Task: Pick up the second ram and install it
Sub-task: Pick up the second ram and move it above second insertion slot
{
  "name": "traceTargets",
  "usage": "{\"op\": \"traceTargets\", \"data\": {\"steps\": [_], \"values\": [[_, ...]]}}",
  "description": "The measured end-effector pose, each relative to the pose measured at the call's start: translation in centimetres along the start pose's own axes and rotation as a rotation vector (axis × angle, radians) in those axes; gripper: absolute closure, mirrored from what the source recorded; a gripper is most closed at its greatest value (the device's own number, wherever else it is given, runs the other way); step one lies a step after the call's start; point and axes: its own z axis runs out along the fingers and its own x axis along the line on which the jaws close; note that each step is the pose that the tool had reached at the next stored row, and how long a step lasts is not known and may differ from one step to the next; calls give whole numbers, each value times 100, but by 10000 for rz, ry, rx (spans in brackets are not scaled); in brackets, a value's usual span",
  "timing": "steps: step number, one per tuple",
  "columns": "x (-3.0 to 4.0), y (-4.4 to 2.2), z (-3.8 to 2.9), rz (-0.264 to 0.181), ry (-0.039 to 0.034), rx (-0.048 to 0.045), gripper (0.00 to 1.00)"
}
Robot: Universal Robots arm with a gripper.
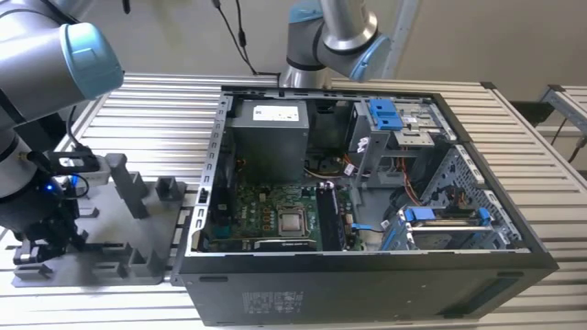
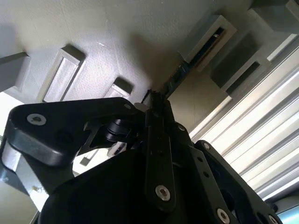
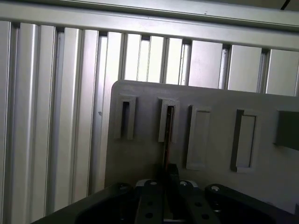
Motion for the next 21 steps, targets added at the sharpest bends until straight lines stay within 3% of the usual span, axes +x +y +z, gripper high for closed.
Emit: {"op": "traceTargets", "data": {"steps": [21], "values": [[0, 1, -11, 0, 2, 4, 86]]}}
